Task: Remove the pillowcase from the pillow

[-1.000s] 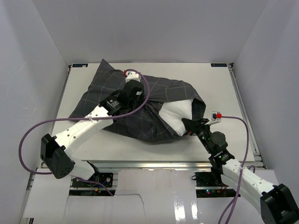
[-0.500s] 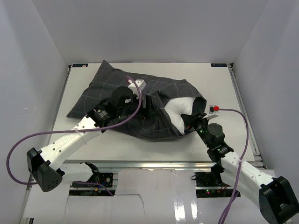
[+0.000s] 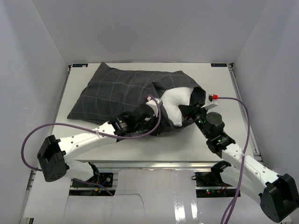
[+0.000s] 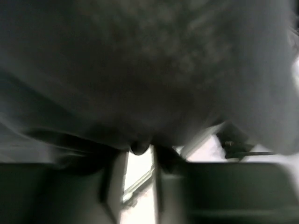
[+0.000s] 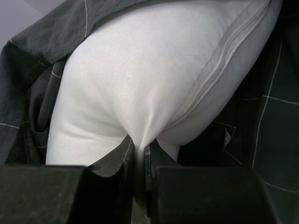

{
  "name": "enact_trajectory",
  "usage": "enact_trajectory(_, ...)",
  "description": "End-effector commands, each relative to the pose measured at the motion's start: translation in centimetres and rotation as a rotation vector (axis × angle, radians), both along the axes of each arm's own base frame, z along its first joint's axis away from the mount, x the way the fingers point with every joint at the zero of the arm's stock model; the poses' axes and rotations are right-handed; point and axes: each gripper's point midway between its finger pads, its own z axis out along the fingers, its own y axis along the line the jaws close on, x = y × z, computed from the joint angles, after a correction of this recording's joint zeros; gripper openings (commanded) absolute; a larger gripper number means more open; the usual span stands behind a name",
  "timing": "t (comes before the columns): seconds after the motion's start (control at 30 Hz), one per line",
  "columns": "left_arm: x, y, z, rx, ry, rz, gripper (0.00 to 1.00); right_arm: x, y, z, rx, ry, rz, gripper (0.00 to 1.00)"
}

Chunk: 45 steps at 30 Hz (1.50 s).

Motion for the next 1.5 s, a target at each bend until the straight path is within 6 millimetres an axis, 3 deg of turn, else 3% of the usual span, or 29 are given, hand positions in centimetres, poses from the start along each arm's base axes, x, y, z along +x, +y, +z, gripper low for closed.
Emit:
enact_trajectory(0.0, 2.1, 1.0, 0.3, 0.016, -0.073, 0.139, 0.32, 0.4, -0.8, 6.5, 0.075, -0.153, -0.047, 0.08)
enact_trajectory(0.03, 2.2, 1.5, 0.8, 0.011, -0.085, 0.164, 0.23, 0.4, -0.9, 7.2, 0.075, -0.167, -0.054, 0.08)
enact_trajectory(0.07, 2.1, 2.2, 0.4, 0.026, -0.085, 0.182, 0.0, 0.5, -1.1, 7.5, 0.071, -0.17, -0.066, 0.08)
enact_trajectory(0.13, 2.5, 3.7, 0.5, 0.033, -0.1, 0.255, 0.0, 0.5, -1.4, 8.0, 0.051, -0.185, -0.075, 0.08)
enact_trajectory(0.27, 2.7, 8.5, -0.7, 0.106, -0.122, 0.426, 0.0, 0.3, -1.4, 8.9, 0.03, -0.202, -0.069, 0.08)
enact_trajectory(0.43, 2.7, 11.4, -2.1, 0.187, -0.119, 0.537, 0.0, 0.3, -1.5, 8.6, 0.02, -0.195, -0.072, 0.08)
enact_trajectory(0.53, 3.7, 14.7, -2.4, 0.29, -0.14, 0.695, 0.0, 0.0, -2.0, 8.5, 0.02, -0.196, -0.083, 0.08)
enact_trajectory(0.73, 5.8, 17.5, -3.6, 0.392, -0.102, 0.797, 0.01, -1.9, -2.3, 7.4, -0.006, -0.204, -0.037, 0.08)
enact_trajectory(0.83, 5.3, 16.3, -3.2, 0.363, -0.068, 0.727, 0.41, -3.3, -1.0, 5.5, -0.046, -0.221, 0.071, 0.08)
enact_trajectory(0.87, 4.6, 15.2, -2.9, 0.343, -0.049, 0.647, 0.65, -3.5, -0.5, 4.9, -0.061, -0.226, 0.106, 0.08)
enact_trajectory(0.9, 4.3, 14.5, -2.0, 0.312, -0.056, 0.603, 0.7, -3.8, 0.0, 4.6, -0.08, -0.249, 0.139, 0.08)
enact_trajectory(0.93, 4.0, 13.2, 0.5, 0.222, -0.085, 0.555, 0.75, -4.6, 1.1, 3.5, -0.096, -0.249, 0.226, 0.08)
enact_trajectory(1.0, 2.5, 10.5, 3.5, 0.111, -0.092, 0.365, 0.77, -5.0, 2.4, 2.3, -0.122, -0.252, 0.308, 0.08)
enact_trajectory(1.03, 2.3, 9.5, 7.2, 0.012, -0.133, 0.318, 0.78, -5.8, 3.4, 2.6, -0.116, -0.289, 0.381, 0.08)
enact_trajectory(1.1, 1.6, 8.5, 10.8, -0.068, -0.167, 0.244, 0.81, -6.8, 4.9, 1.8, -0.129, -0.299, 0.501, 0.08)
enact_trajectory(1.13, 1.8, 8.3, 12.4, -0.079, -0.207, 0.219, 0.82, -7.2, 5.4, 2.6, -0.126, -0.361, 0.537, 0.08)
enact_trajectory(1.17, 2.2, 7.7, 15.5, -0.121, -0.254, 0.206, 0.82, -7.8, 5.8, 2.1, -0.126, -0.379, 0.578, 0.08)
enact_trajectory(1.23, 3.6, 7.2, 17.5, -0.098, -0.333, 0.204, 0.82, -9.1, 6.3, 2.9, -0.108, -0.454, 0.646, 0.08)
enact_trajectory(1.27, 4.8, 5.9, 18.9, -0.091, -0.362, 0.198, 0.82, -9.4, 6.4, 2.7, -0.112, -0.462, 0.665, 0.08)
enact_trajectory(1.33, 6.4, 4.6, 19.2, -0.028, -0.403, 0.172, 0.82, -9.7, 6.5, 2.9, -0.133, -0.49, 0.678, 0.08)
enact_trajectory(1.37, 7.9, 2.8, 19.4, -0.003, -0.408, 0.16, 0.83, -9.9, 6.4, 2.9, -0.141, -0.494, 0.679, 0.08)
enact_trajectory(1.47, 10.3, -0.5, 17.2, 0.119, -0.394, 0.082, 0.83, -10.3, 6.1, 3.0, -0.152, -0.515, 0.676, 0.08)
